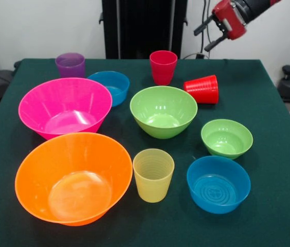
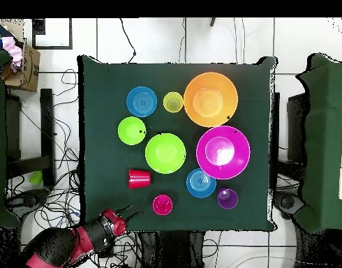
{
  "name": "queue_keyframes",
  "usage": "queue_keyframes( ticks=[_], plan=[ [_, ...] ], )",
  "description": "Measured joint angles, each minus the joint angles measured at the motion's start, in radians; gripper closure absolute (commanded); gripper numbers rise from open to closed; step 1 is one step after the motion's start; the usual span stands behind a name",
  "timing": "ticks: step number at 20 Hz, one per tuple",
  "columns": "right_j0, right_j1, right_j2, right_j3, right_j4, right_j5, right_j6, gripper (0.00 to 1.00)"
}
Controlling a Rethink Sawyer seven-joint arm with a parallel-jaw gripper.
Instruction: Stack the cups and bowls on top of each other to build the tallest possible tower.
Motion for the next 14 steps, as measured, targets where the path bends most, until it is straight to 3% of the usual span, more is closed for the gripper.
queue_keyframes(
  ticks=[5,14],
  plan=[
    [0.066,0.065,-0.099,-0.001,-0.048,0.0,0.0,0.0],
    [0.121,0.095,-0.187,-0.001,-0.085,0.0,0.0,0.0]
  ],
)
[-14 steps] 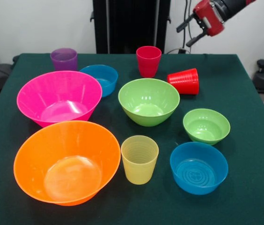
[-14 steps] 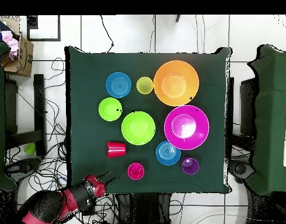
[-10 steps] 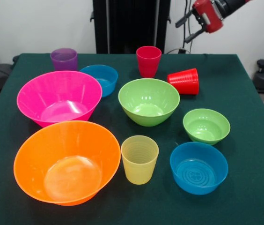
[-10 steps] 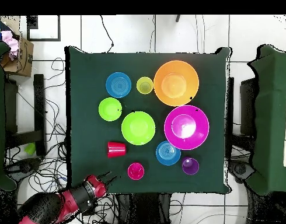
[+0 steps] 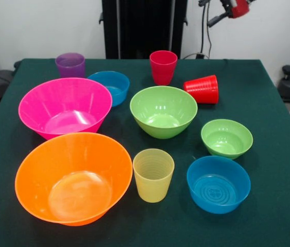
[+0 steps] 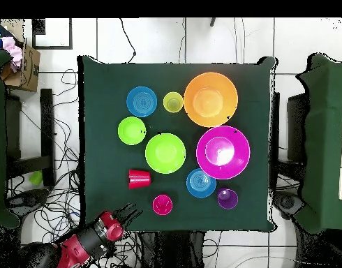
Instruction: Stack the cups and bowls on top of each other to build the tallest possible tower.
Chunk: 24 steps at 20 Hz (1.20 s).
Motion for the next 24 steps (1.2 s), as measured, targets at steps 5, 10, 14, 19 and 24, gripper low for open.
queue_keyframes(
  ticks=[5,10,14,19,24],
  plan=[
    [0.001,0.0,-0.023,0.0,-0.001,0.009,0.0,0.0],
    [0.001,0.001,-0.031,0.0,0.0,0.033,0.0,0.0],
    [0.005,0.016,-0.04,-0.007,0.0,0.058,0.0,0.0],
    [0.007,0.038,-0.043,-0.021,0.0,0.109,0.0,0.0],
    [0.007,0.05,-0.043,-0.041,0.01,0.15,0.0,0.0]
  ],
)
